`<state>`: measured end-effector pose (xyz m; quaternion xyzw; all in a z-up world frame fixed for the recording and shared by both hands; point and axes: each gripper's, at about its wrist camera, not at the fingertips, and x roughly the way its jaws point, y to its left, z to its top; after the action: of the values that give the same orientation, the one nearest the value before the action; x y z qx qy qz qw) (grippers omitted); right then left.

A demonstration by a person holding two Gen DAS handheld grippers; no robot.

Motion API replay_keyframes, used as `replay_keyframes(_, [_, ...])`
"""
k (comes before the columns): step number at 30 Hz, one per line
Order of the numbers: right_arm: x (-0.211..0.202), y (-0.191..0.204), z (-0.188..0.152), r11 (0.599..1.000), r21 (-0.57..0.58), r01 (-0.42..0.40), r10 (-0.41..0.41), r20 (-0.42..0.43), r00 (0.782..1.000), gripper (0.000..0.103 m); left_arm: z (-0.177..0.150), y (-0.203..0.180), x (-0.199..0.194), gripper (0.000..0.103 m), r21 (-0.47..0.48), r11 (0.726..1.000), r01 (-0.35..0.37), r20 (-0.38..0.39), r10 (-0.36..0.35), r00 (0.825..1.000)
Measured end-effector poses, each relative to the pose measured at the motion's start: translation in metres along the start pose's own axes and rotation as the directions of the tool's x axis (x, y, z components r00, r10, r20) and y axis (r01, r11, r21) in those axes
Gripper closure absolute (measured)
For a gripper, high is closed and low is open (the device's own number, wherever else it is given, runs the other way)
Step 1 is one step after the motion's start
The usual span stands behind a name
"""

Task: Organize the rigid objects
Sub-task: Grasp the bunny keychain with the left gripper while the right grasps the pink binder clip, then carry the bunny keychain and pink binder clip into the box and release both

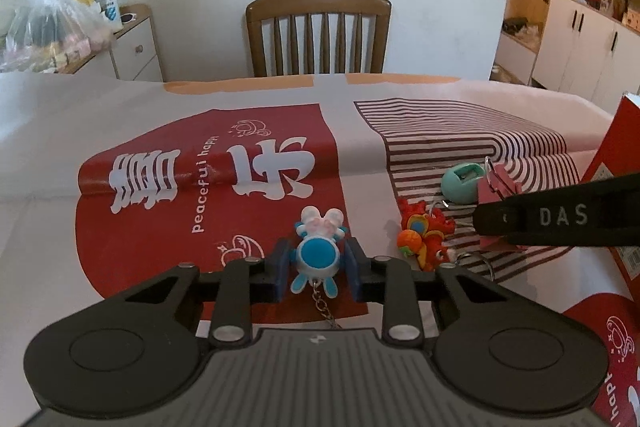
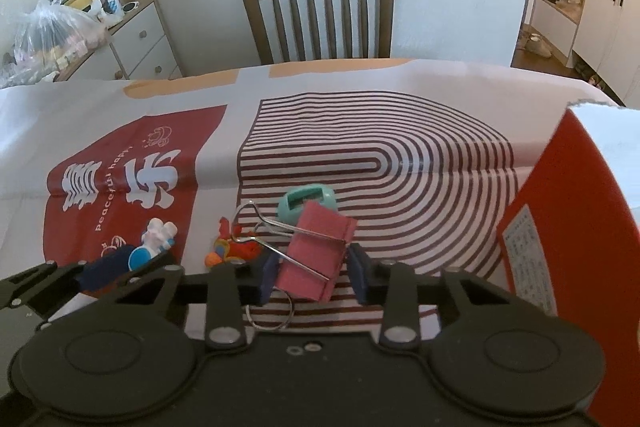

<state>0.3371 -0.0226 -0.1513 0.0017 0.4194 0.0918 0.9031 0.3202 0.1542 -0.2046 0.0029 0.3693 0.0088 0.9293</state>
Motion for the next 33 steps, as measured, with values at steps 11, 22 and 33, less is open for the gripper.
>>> replay_keyframes(11, [-0.036, -0.007, -0.011, 1.0, -0.002, -0.03, 0.03, 0.023, 0.999, 0.075, 0.0, 0.004, -0.025, 0.075, -0.04, 0.998, 0.051, -0.005, -0.051, 0.999])
replay_keyframes(22, [-0.101, -0.022, -0.034, 0.995, 0.032, -0.099, 0.098, 0.028, 0.995, 0.075, -0.009, 0.003, -0.084, 0.075, -0.062, 0.989, 0.135, 0.008, -0.135, 0.991])
replay_keyframes(33, [-0.167, -0.047, -0.037, 0.991, 0.035, -0.129, 0.126, 0.084, 0.988, 0.075, -0.004, -0.024, -0.15, 0.075, -0.005, 0.987, 0.161, 0.013, -0.161, 0.987])
